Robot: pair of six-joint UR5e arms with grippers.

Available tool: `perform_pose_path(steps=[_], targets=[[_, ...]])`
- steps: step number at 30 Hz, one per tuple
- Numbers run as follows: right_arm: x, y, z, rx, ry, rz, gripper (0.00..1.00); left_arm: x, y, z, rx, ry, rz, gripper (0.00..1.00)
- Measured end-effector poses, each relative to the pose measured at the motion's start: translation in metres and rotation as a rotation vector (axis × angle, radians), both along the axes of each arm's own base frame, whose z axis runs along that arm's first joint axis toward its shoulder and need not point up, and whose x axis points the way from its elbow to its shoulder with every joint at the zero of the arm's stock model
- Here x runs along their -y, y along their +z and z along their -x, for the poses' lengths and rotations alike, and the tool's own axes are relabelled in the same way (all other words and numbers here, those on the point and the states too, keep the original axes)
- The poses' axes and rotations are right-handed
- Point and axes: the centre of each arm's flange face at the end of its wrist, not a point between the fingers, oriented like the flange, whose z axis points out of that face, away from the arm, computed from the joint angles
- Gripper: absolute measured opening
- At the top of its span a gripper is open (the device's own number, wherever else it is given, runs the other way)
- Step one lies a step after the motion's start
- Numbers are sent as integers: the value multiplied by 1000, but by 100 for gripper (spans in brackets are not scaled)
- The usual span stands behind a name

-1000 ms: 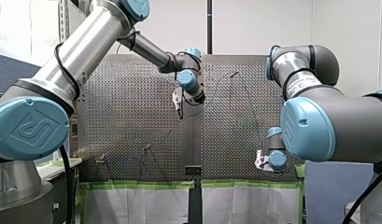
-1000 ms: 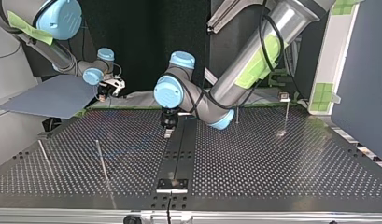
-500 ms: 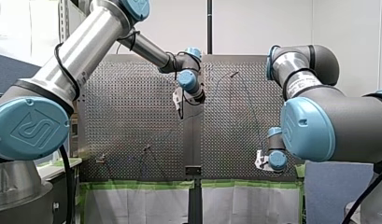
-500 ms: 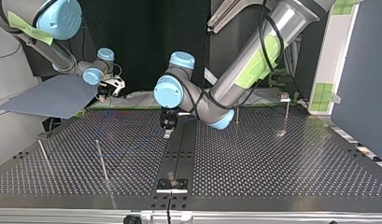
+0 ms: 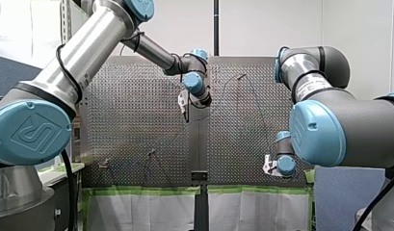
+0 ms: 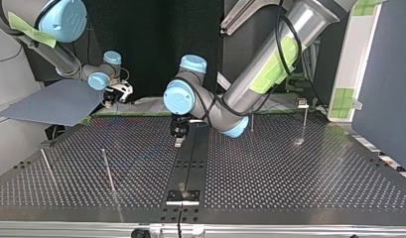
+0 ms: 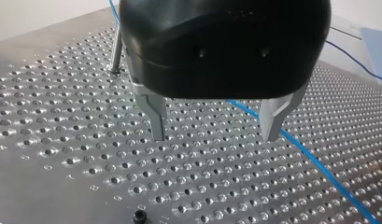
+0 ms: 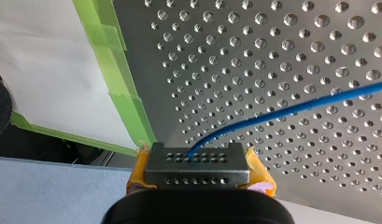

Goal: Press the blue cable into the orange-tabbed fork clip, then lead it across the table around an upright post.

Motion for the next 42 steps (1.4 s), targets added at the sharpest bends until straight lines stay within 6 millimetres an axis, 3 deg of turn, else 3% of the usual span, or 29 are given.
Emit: perform_pose_path(steps=[42], targets=[[1, 2, -2, -14, 30, 1, 0, 0, 2, 3, 12, 14, -42, 98]])
